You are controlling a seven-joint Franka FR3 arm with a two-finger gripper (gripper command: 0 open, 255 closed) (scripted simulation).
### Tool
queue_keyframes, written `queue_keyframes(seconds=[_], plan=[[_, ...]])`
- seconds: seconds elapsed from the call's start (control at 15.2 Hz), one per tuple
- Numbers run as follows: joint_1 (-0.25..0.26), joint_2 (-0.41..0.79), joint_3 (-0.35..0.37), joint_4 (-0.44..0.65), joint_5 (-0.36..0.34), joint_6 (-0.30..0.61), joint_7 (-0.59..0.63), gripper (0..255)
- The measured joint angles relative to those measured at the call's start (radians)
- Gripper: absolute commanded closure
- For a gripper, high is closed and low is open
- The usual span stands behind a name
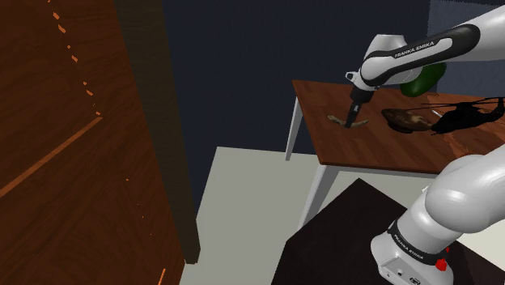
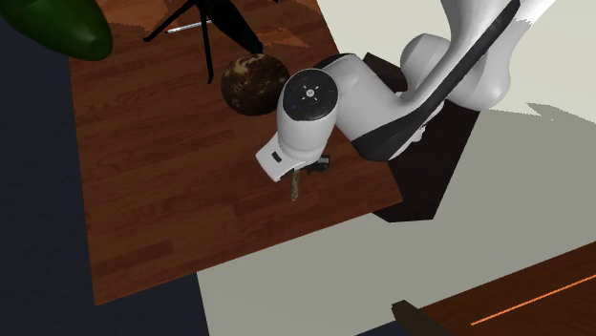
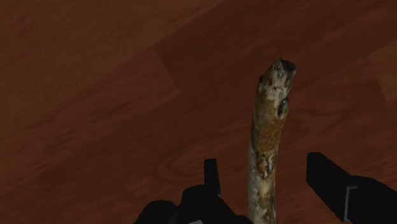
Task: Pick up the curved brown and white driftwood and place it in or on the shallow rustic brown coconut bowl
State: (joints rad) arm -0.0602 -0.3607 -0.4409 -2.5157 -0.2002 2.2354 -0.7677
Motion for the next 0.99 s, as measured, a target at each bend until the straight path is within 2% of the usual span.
queue_keyframes(seconds=[0.59,0.99], plan=[[0.0,0.0,0.0,0.0,0.0,0.0,0.0,255],[-0.001,-0.031,0.013,0.044,0.0,-0.074,0.004,255]])
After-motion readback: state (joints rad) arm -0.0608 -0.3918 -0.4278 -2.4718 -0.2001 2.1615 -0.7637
